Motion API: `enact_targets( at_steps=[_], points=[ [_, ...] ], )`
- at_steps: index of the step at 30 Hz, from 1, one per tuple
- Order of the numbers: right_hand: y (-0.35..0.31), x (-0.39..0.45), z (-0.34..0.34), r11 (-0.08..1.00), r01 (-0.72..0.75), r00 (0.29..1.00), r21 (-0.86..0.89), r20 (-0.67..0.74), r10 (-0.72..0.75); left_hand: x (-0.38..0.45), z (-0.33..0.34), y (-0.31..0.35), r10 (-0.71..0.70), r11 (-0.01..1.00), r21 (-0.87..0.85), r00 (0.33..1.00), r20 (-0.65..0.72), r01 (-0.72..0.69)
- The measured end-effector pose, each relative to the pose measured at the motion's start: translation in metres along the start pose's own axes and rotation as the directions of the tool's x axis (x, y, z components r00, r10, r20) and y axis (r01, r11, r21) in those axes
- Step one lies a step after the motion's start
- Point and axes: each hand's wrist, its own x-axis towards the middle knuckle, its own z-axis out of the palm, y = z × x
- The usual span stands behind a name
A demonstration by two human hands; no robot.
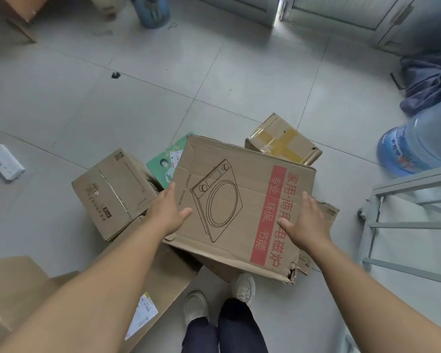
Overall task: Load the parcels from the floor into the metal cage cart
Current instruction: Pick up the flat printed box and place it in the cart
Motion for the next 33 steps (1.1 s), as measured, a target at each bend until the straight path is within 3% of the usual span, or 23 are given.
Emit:
enact_targets(
  at_steps=[6, 10, 17, 26, 33],
  points=[
    [0.032, 0.050, 0.058, 0.991, -0.131, 0.991, 0.037, 0.014, 0.131, 0.074, 0.049, -0.020, -0.018, 0.999, -0.028, 1.000, 0.019, 0.018],
    [0.055, 0.069, 0.094, 0.954, -0.247, 0.969, 0.171, 0.016, 0.248, 0.113, 0.073, -0.036, -0.051, 0.997, -0.051, 0.999, -0.004, 0.051],
    [0.080, 0.085, 0.123, 0.879, -0.319, 0.941, 0.355, 0.010, 0.338, 0.151, 0.088, -0.054, -0.095, 0.990, -0.107, 0.994, -0.049, 0.089],
    [0.087, 0.089, 0.115, 0.813, -0.342, 0.931, 0.470, 0.054, 0.361, 0.150, 0.085, -0.052, -0.104, 0.960, -0.269, 0.991, -0.087, 0.077],
    [0.074, 0.053, 0.051, 0.811, -0.297, 0.939, 0.505, -0.001, 0.344, 0.101, 0.032, -0.028, -0.046, 0.954, -0.300, 0.987, -0.153, -0.002]
  ],
)
